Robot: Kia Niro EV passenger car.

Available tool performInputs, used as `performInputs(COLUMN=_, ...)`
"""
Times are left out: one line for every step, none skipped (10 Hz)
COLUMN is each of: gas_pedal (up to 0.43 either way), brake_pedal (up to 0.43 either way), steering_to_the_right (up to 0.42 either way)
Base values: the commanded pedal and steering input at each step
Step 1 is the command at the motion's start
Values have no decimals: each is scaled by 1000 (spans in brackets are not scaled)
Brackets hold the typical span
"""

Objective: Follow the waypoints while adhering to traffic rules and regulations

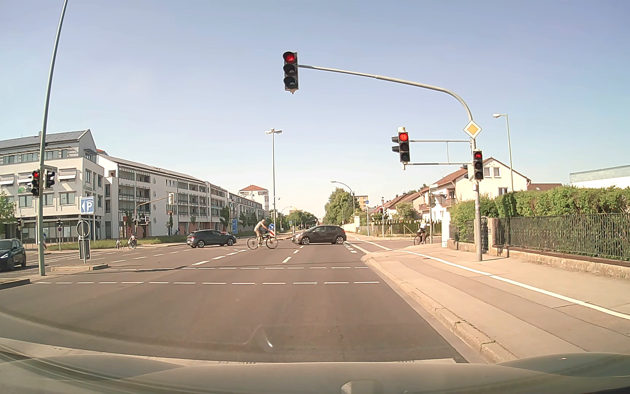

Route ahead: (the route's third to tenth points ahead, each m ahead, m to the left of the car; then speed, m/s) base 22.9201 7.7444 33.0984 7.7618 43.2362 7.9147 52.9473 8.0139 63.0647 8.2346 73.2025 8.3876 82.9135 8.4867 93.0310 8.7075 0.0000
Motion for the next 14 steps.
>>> performInputs(gas_pedal=0, brake_pedal=287, steering_to_the_right=7)
performInputs(gas_pedal=0, brake_pedal=287, steering_to_the_right=7)
performInputs(gas_pedal=0, brake_pedal=287, steering_to_the_right=6)
performInputs(gas_pedal=0, brake_pedal=293, steering_to_the_right=7)
performInputs(gas_pedal=0, brake_pedal=293, steering_to_the_right=6)
performInputs(gas_pedal=0, brake_pedal=293, steering_to_the_right=6)
performInputs(gas_pedal=0, brake_pedal=293, steering_to_the_right=6)
performInputs(gas_pedal=0, brake_pedal=293, steering_to_the_right=6)
performInputs(gas_pedal=0, brake_pedal=293, steering_to_the_right=7)
performInputs(gas_pedal=0, brake_pedal=293, steering_to_the_right=7)
performInputs(gas_pedal=0, brake_pedal=293, steering_to_the_right=7)
performInputs(gas_pedal=0, brake_pedal=293, steering_to_the_right=7)
performInputs(gas_pedal=0, brake_pedal=293, steering_to_the_right=7)
performInputs(gas_pedal=0, brake_pedal=293, steering_to_the_right=7)
